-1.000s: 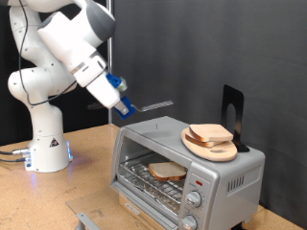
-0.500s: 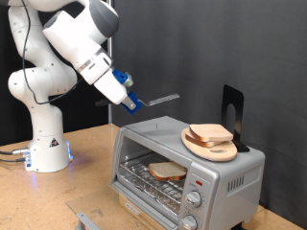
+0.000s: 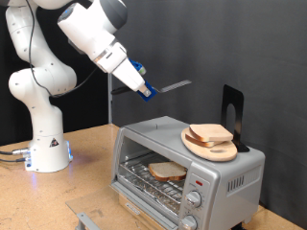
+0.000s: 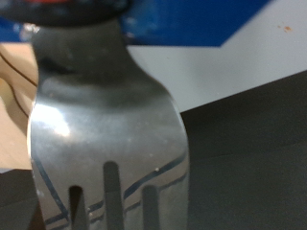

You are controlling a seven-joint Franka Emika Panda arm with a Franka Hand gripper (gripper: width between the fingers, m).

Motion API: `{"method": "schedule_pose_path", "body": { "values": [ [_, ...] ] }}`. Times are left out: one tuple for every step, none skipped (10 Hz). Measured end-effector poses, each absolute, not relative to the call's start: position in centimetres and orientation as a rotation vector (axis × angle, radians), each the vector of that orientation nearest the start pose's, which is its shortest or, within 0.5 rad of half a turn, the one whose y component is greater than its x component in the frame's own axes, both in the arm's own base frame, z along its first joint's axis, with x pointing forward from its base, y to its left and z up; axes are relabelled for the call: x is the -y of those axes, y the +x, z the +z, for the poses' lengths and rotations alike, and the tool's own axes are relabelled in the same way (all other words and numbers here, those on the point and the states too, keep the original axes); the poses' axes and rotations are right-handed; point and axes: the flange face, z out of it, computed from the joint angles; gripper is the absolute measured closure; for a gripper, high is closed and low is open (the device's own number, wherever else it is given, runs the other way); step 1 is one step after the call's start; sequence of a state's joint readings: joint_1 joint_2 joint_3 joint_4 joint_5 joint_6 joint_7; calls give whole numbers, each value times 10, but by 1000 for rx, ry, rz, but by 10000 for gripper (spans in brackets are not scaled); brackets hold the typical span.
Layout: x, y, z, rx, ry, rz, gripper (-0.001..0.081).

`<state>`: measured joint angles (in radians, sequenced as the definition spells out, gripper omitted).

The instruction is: Make a piece of toast with the oven

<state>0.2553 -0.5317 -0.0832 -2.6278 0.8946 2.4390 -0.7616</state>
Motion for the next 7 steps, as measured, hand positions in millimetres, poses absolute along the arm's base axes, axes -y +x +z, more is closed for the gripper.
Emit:
{"method": "schedule_pose_path", "body": {
  "values": [
    [-78, 397, 455, 405, -2438, -639, 381],
    [-85, 396, 455, 410, -2444, -636, 381],
    [-89, 395, 456, 413, -2449, -637, 381],
    [-93, 394, 456, 418, -2453, -639, 381],
    [-96, 394, 455, 421, -2458, -640, 381],
    [-100, 393, 453, 422, -2466, -639, 381],
    [-102, 392, 448, 419, -2477, -637, 381]
  ]
}}
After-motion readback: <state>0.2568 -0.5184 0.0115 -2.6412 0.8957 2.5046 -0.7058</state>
